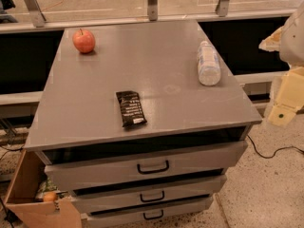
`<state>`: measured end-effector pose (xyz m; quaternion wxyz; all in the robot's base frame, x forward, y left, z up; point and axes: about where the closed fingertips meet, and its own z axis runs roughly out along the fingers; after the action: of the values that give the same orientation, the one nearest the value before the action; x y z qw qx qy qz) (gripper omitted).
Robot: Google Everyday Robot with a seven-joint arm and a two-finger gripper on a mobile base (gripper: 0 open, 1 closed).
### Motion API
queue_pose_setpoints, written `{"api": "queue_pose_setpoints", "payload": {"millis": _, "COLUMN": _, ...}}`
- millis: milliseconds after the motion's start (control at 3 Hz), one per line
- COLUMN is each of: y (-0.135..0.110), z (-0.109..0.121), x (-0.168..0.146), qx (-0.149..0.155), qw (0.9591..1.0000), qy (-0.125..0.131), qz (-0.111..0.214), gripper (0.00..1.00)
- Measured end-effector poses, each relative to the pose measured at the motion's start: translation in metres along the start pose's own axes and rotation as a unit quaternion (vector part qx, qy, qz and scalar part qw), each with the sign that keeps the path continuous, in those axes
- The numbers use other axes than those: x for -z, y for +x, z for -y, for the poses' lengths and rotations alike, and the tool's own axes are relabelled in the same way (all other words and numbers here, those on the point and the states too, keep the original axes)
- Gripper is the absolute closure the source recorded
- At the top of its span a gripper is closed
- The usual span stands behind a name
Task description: Pick rxbar chocolate
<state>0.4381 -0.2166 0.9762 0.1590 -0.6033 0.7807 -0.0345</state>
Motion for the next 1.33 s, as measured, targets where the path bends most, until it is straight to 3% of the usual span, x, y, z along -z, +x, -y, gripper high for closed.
{"api": "queue_pose_setpoints", "payload": {"millis": 333, "y": 0.000, "z": 0.000, "x": 0.000, "qx": 0.000, "qw": 1.0000, "qy": 0.000, "qz": 0.000, "gripper": 0.00}}
{"api": "queue_pose_setpoints", "payload": {"millis": 667, "y": -0.032, "z": 0.006, "x": -0.042, "qx": -0.019, "qw": 0.9996, "qy": 0.009, "qz": 0.015, "gripper": 0.00}}
{"api": "queue_pose_setpoints", "payload": {"millis": 1000, "y": -0.032, "z": 0.006, "x": -0.042, "qx": -0.019, "qw": 0.9996, "qy": 0.009, "qz": 0.016, "gripper": 0.00}}
{"api": "queue_pose_setpoints", "payload": {"millis": 1333, "y": -0.042, "z": 0.009, "x": -0.045, "qx": -0.019, "qw": 0.9992, "qy": 0.006, "qz": 0.036, "gripper": 0.00}}
